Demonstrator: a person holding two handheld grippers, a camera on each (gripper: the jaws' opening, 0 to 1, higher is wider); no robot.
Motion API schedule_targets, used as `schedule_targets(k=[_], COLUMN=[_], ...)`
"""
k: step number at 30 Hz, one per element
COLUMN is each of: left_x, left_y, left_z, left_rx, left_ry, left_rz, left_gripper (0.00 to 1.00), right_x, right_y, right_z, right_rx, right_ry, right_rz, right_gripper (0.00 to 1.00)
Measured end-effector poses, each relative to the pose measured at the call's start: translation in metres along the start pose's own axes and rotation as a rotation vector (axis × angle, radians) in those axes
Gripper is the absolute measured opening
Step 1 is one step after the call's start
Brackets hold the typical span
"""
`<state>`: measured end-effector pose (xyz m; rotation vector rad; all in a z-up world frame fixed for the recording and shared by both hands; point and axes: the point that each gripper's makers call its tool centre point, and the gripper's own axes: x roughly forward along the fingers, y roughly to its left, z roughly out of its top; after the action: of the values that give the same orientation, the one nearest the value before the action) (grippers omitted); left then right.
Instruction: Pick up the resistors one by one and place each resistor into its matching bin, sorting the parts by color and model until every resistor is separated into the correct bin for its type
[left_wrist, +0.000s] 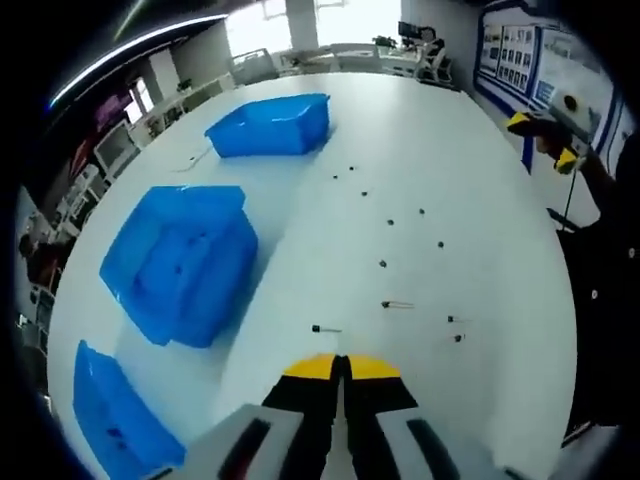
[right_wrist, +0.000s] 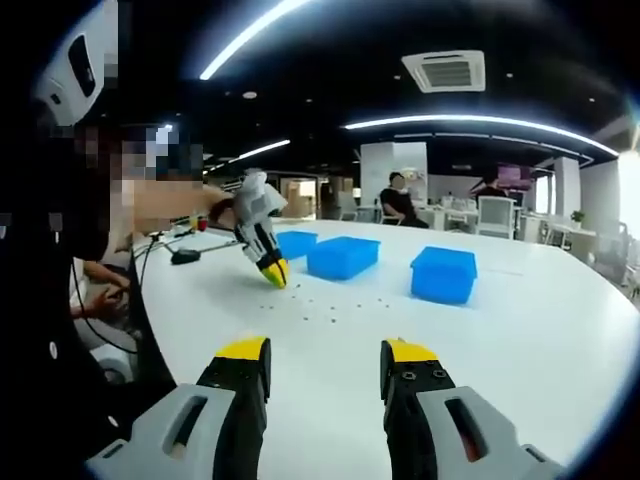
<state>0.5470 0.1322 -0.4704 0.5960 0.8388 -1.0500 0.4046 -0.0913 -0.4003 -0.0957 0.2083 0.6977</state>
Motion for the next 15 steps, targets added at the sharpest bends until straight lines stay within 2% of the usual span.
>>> schedule_targets(k=[2, 3, 5, 10, 14, 15], left_x=[-0.013, -0.018, -0.036, -0.081, -0.111, -0.119], left_y=[0.0, 0.0, -0.001, -0.006, -0.007, -0.002], left_z=[0.011, 0.014, 0.025, 0.04, 0.043, 0.041], left_rx=[-0.049, -0.066, -0.121, -0.211, -0.247, -0.244], left_ry=[-0.099, -0.127, -0.248, -0.489, -0.635, -0.666], left_rz=[0.019, 0.022, 0.045, 0.118, 0.226, 0.286], left_gripper=[0.05, 0.05, 0.05, 0.05, 0.05, 0.05], right_x=[0.0, 0.0, 0.001, 0.004, 0.005, 0.005], right_y=[0.001, 0.001, 0.004, 0.01, 0.014, 0.014], right_z=[0.0, 0.0, 0.002, 0.005, 0.01, 0.011], right_rx=[-0.001, -0.003, -0.007, -0.016, -0.023, -0.026], right_ry=[0.0, 0.0, -0.002, -0.008, -0.016, -0.018], right_rz=[0.003, 0.005, 0.013, 0.029, 0.035, 0.035], right_gripper=[0.45, 0.45, 0.45, 0.45, 0.45, 0.45])
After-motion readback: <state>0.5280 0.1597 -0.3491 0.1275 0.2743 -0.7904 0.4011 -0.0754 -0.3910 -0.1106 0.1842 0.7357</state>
